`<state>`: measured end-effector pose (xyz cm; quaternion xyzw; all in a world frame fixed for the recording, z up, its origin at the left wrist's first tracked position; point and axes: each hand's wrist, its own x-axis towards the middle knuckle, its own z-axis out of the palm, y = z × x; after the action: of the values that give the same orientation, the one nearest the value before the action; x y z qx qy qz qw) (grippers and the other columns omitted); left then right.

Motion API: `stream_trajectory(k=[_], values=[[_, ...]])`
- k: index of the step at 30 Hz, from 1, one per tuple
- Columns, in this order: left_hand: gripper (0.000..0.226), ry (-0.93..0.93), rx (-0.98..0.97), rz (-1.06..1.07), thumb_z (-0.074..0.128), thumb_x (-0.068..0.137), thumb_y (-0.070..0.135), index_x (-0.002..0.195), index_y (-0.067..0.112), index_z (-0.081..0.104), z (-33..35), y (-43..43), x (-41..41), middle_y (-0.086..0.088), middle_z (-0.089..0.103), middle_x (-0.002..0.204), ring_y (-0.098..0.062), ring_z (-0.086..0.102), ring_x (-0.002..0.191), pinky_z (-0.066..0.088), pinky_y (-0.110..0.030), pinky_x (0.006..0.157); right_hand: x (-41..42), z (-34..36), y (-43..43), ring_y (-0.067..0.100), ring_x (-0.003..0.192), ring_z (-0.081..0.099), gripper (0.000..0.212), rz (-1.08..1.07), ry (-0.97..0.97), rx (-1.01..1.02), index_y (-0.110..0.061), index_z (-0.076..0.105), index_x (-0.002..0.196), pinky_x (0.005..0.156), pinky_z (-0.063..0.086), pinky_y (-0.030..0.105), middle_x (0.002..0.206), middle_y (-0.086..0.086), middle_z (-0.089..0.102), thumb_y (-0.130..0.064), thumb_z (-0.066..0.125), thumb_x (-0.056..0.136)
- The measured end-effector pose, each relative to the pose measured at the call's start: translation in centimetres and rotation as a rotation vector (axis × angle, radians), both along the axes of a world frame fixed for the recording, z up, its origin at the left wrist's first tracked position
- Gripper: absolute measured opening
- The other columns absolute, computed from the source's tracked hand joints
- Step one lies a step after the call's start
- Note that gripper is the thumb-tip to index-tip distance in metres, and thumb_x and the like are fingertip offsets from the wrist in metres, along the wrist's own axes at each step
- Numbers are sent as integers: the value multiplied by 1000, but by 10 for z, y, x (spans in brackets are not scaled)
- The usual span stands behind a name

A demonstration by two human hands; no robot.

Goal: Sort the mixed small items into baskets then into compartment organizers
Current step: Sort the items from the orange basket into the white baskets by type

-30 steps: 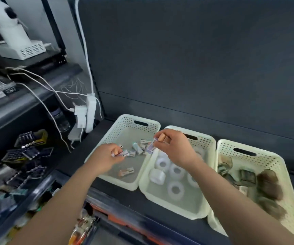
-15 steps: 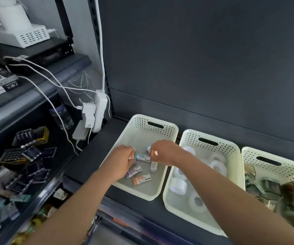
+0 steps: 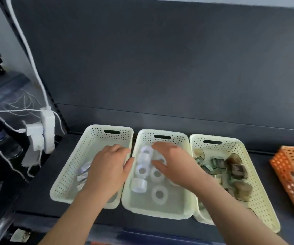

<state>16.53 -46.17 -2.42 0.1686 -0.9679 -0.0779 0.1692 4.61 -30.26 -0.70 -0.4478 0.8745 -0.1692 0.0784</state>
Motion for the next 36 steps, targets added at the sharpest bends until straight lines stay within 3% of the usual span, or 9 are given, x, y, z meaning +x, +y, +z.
stream_trajectory(k=[6,10,13,16,20,23,27,30,36], values=[[23,69,54,-289,62,86,34,100,19,71,20,112,-79,5,69,91,-21,64,83,51,-33,70,-32,15,136,10,132,40,48,-266,62,-72,-23,45,140,104,33,23,147,-12,42,-35,53,94],[21,67,97,-461,65,85,35,101,22,71,21,203,-133,9,69,95,-17,63,88,50,-31,75,-66,13,236,10,131,42,47,-435,79,-69,-23,46,138,96,30,14,142,-15,45,-36,53,93],[29,62,163,-529,57,87,41,107,25,69,17,272,-172,12,67,103,-14,61,98,47,-27,83,-95,9,312,12,123,51,47,-538,64,-83,-22,51,135,100,37,22,139,-9,51,-36,58,91],[32,9,238,-581,53,92,42,119,28,63,13,336,-213,15,62,116,-11,55,109,43,-26,90,-126,7,385,11,119,54,45,-635,41,-63,-25,51,135,93,40,20,138,-11,51,-36,58,91],[34,-95,360,-638,56,91,40,122,26,62,0,412,-269,13,60,117,-7,56,108,47,-26,90,-172,0,475,12,120,52,43,-722,28,2,-24,53,133,92,41,24,136,-9,53,-33,59,91],[36,-221,391,-650,57,91,41,123,24,61,-16,460,-304,7,60,118,-12,58,104,48,-30,89,-203,-10,518,14,105,59,37,-731,29,95,-25,57,126,83,46,28,130,-8,58,-33,60,90],[42,-374,398,-620,59,89,47,123,23,60,-38,502,-337,2,63,118,-18,59,102,49,-32,84,-232,-26,542,14,124,47,47,-632,46,185,-25,51,133,94,45,28,137,-10,51,-32,64,88],[28,-457,365,-592,65,84,46,103,25,63,-51,516,-349,2,62,108,-18,58,92,51,-37,81,-248,-37,547,15,123,45,49,-516,113,241,-26,51,133,97,37,24,132,-10,54,-32,65,86],[16,-545,549,-603,59,91,39,96,24,57,-60,504,-345,8,48,123,-13,52,110,45,-33,95,-261,-43,555,12,115,48,46,-472,64,135,-31,55,125,89,38,22,124,-12,56,-30,68,82]])
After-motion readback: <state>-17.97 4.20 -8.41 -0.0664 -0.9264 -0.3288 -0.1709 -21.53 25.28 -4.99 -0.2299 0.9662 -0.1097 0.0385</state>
